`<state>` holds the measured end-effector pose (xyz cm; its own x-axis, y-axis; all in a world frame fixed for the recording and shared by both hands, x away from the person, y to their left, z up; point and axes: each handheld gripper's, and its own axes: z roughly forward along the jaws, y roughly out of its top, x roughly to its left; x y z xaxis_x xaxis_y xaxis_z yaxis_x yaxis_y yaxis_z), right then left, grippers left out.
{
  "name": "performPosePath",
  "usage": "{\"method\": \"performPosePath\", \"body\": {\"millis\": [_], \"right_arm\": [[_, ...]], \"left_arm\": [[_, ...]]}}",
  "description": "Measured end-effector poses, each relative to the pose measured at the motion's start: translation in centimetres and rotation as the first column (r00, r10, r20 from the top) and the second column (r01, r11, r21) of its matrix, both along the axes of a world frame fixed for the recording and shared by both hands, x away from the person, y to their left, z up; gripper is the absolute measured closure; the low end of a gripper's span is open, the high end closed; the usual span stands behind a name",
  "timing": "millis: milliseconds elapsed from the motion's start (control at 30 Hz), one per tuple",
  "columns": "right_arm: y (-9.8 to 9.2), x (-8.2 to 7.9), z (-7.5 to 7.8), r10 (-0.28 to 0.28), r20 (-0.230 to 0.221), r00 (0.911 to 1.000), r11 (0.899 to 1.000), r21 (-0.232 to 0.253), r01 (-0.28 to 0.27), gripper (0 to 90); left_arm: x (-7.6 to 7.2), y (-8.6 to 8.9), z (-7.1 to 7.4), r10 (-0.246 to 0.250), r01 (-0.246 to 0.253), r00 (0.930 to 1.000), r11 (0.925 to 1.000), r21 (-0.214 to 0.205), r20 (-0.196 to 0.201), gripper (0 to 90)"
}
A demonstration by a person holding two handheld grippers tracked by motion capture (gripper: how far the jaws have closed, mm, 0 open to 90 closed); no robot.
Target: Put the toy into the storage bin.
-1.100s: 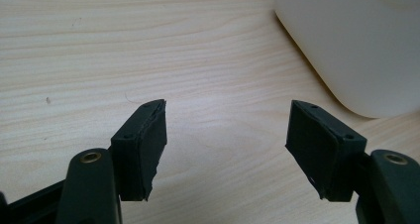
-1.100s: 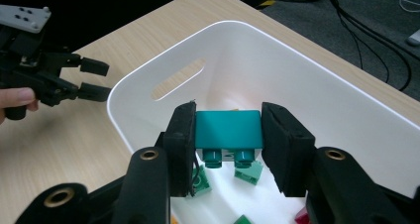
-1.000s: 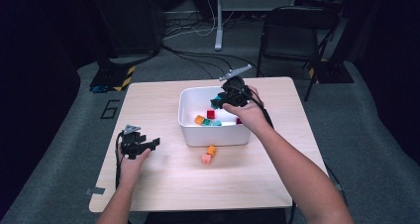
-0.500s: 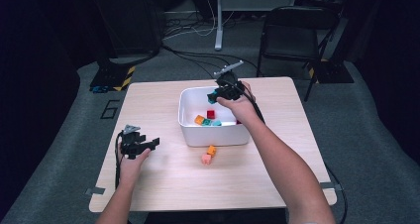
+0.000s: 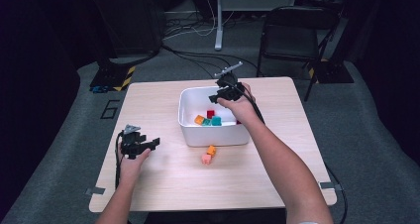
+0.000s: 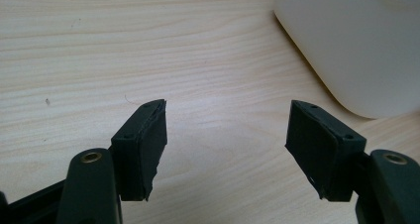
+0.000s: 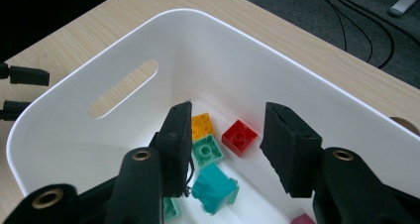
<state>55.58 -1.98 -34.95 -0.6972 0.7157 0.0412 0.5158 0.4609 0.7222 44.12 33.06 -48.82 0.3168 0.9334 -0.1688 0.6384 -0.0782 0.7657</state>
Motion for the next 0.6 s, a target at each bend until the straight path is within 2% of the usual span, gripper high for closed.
{"method": "performPosePath", "body": {"millis": [167,267,333,367,400,500,600], "right_arm": [[-0.2,-1.4,0.2,0.026,0.006,0.9996,0.999,0.02,-0.026,48.7],[-0.6,-2.8,0.4,0.039,0.023,0.999,0.999,0.004,-0.039,45.6],[-0.9,-3.6,0.5,0.051,0.02,0.9985,0.998,0.022,-0.051,45.2],[-1.2,-4.2,0.5,0.032,0.026,0.9991,0.999,0.025,-0.033,44.9],[-1.4,-4.4,0.6,0.04,0.042,0.9983,0.999,0.018,-0.041,44.7],[-1.9,-5.5,0.7,0.055,0.036,0.9978,0.998,0.024,-0.056,42.9],[-2.3,-6.6,0.8,0.075,0.051,0.9959,0.997,0.033,-0.076,42.1]], "left_arm": [[0.0,-0.2,0.0,-0.004,0.004,1.0,1.0,-0.001,0.001,32.0],[-0.1,-0.3,0.0,-0.011,0.011,0.9999,0.9999,0.002,-0.001,32.8],[-0.1,-0.6,0.1,-0.015,0.015,0.9999,0.9999,0.005,0.005,33.4],[-0.2,-0.7,0.1,-0.015,0.015,0.9999,0.9999,0.002,0.005,34.0],[-0.2,-0.7,0.2,-0.019,0.019,0.9998,0.9998,0.003,0.009,34.2],[-0.3,-1.1,0.3,-0.033,0.033,0.9993,0.9995,0.001,0.017,35.0],[-0.5,-1.7,0.4,-0.054,0.054,0.9984,0.9985,0.0,0.018,35.4]]}}
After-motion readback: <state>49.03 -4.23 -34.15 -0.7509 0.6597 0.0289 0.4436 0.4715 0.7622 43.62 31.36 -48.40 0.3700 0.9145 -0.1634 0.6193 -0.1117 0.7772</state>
